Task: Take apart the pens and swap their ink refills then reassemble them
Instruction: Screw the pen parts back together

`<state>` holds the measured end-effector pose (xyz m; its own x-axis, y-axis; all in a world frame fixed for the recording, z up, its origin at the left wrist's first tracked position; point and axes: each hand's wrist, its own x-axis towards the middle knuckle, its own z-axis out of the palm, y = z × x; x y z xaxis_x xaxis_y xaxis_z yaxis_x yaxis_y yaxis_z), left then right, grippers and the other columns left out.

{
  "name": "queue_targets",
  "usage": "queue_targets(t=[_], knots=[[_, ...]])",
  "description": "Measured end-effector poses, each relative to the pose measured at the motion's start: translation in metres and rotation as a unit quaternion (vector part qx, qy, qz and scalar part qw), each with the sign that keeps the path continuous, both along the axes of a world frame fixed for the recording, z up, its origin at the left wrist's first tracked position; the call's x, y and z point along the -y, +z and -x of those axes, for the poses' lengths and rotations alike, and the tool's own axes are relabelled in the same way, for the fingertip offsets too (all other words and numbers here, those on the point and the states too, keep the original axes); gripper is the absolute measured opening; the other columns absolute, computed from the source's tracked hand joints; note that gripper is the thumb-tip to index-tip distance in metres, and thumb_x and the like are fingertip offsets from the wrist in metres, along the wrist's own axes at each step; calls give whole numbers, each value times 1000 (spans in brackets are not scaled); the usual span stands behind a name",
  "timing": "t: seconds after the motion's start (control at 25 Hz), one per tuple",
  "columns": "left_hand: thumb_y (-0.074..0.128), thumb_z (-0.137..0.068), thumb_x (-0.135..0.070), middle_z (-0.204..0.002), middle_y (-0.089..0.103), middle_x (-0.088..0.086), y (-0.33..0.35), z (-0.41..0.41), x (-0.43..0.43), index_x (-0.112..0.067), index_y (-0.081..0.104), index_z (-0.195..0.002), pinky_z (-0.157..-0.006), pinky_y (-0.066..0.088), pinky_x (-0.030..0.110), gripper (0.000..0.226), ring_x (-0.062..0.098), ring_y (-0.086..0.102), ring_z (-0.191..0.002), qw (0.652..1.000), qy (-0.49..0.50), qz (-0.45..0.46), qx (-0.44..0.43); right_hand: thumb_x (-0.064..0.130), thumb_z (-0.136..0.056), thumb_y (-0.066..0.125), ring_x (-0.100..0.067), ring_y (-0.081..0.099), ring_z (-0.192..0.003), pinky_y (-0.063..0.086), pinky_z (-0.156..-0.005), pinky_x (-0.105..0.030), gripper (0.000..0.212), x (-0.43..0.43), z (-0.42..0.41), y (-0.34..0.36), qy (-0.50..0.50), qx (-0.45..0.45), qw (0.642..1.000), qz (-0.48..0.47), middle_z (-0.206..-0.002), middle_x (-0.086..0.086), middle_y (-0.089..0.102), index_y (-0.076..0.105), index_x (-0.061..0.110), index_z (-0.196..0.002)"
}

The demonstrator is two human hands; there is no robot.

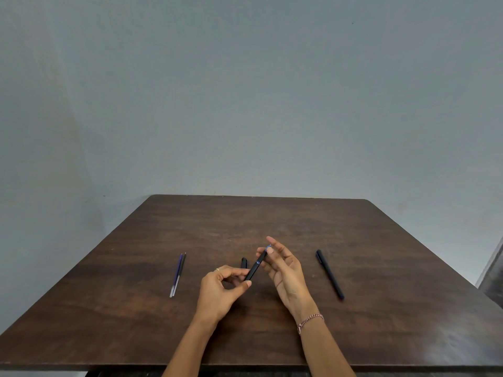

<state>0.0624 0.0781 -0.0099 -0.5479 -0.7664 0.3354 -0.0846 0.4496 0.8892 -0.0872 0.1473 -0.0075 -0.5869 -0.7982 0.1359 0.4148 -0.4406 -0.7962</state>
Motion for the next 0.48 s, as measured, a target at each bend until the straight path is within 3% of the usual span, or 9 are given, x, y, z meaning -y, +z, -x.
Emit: queue_targets(t=[0.16, 0.4, 0.48], knots=[[80, -69, -5, -77, 70, -1, 1, 0, -1, -29, 74, -83, -70, 46, 8, 28, 2, 63, -70, 1000, -1, 2, -9, -4, -91, 52, -26, 68, -102, 57, -76, -27, 35, -2, 2, -1, 31, 1, 999, 8, -111, -20, 69, 60, 12, -122], [81, -69, -6, -76, 70, -3, 2, 0, -1, -31, 74, -83, -71, 45, 8, 29, 1, 63, -70, 1000, -6, 10, -2, 5, -69, 75, -16, 69, -85, 57, -68, -23, 45, -1, 1, 0, -8, -36, 999, -29, -87, -5, 71, 68, 16, -112], [81, -69, -6, -76, 70, -2, 2, 0, -1, -32, 73, -82, -70, 46, 8, 30, 1, 63, -69, 1000, -5, 9, -5, 8, -74, 72, -16, 68, -85, 56, -69, -24, 38, 0, 2, 0, -4, -25, 999, -23, -88, -5, 71, 68, 15, -111]])
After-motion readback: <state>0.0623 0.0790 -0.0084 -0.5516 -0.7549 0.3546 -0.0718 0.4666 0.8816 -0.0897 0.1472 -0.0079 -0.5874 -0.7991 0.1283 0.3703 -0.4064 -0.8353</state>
